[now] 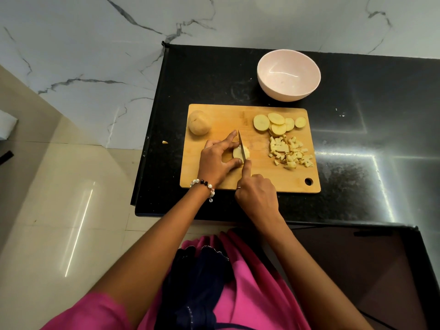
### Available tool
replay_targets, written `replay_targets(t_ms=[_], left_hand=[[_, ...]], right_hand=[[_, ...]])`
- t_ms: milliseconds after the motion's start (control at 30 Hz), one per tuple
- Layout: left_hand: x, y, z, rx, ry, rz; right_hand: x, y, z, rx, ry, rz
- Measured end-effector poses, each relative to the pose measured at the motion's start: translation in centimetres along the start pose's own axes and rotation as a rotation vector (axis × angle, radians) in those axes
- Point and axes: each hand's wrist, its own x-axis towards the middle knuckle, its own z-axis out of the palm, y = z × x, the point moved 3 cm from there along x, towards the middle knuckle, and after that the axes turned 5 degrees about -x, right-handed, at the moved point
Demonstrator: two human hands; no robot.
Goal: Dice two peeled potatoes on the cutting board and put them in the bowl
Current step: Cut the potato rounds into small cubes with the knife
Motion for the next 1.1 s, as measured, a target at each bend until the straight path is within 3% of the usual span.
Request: replay_targets(t_ms=[333, 433, 567, 1100], left_hand=[[-0.1, -0.2, 0.2, -0.014, 0.004, -0.019], [0.0, -0.2, 0.0, -0.014, -0.02, -0.02], [-0.1, -0.3, -0.2, -0.008, -0.031, -0.017], [-0.3, 0.0, -0.2, -0.023, 0.083, -0.009]], right_hand=[[-6.0, 0.5, 1.4, -0.046, -0.052, 0.003], [-5.5, 0.7, -0.3, 0.047, -0.057, 0.007], [-4.0, 0.8, -1.4, 0.111, 0.077, 0.015], [-1.7, -0.9, 0.2, -0.038, -0.042, -0.011]])
